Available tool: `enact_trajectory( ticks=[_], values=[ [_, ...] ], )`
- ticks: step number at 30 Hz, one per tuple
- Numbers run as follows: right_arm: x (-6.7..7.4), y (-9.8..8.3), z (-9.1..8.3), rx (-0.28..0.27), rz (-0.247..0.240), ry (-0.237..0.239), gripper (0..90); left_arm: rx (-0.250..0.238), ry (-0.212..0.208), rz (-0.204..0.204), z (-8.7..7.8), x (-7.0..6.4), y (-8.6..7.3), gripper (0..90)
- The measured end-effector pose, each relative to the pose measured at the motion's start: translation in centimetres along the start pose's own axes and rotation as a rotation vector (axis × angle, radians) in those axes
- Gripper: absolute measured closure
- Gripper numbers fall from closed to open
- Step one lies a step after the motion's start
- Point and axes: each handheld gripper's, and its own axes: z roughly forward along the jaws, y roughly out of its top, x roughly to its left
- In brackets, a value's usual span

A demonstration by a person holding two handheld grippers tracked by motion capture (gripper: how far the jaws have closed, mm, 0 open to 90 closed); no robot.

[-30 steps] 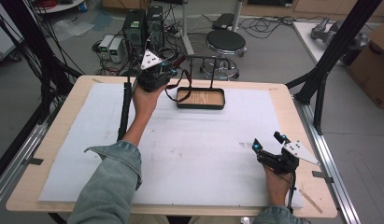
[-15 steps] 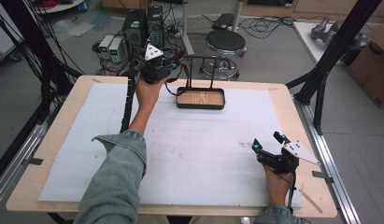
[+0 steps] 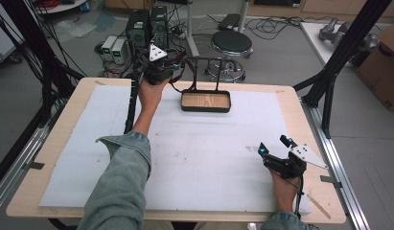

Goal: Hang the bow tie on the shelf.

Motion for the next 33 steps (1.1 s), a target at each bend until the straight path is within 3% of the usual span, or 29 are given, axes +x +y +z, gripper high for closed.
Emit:
enact_trajectory(
  ticks=[7, 14, 23, 30, 33],
  values=[
    [0.0, 0.0, 0.0, 0.001, 0.004, 0.003, 10.9, 0.006, -0.003, 0.004, 0.5, 0.3, -1.1, 71.6],
    [0.0, 0.0, 0.0, 0.0, 0.006, 0.004, 10.9, 0.013, -0.004, -0.019, 0.8, 0.4, -2.0, 70.9],
    [0.0, 0.0, 0.0, 0.002, -0.001, 0.003, 10.9, 0.033, -0.009, -0.022, 0.7, 0.6, -2.5, 64.9],
    [0.0, 0.0, 0.0, 0.003, -0.002, 0.003, 10.9, 0.019, -0.027, -0.037, -0.6, 1.3, -2.6, 60.1],
    [0.0, 0.0, 0.0, 0.003, -0.005, 0.003, 10.9, -0.003, -0.038, -0.041, -2.0, 1.7, -2.6, 58.8]
  ],
)
